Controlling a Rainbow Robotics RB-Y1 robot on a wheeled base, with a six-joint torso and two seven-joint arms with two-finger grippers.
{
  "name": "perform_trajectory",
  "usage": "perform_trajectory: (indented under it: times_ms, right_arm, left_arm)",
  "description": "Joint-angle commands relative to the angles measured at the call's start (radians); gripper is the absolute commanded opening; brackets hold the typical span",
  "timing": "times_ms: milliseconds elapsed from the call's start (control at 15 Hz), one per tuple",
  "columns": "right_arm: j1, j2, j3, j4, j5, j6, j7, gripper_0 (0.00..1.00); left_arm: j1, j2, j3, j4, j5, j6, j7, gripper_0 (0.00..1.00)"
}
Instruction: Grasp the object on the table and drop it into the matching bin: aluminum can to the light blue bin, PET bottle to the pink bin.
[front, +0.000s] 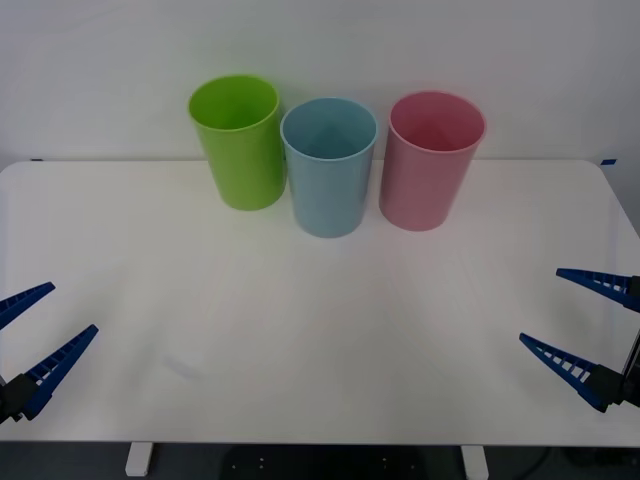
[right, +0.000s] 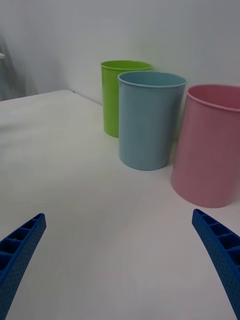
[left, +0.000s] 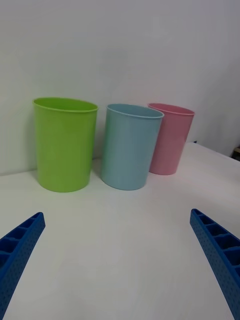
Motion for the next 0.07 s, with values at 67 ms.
perform_trajectory:
  times_ms: [67]
  right_arm:
    - [0.000,0.000,0.000,0.000,0.000,0.000,0.000,1.00]
  left_arm:
    - [0.000,0.000,0.000,0.000,0.000,0.000,0.000,1.00]
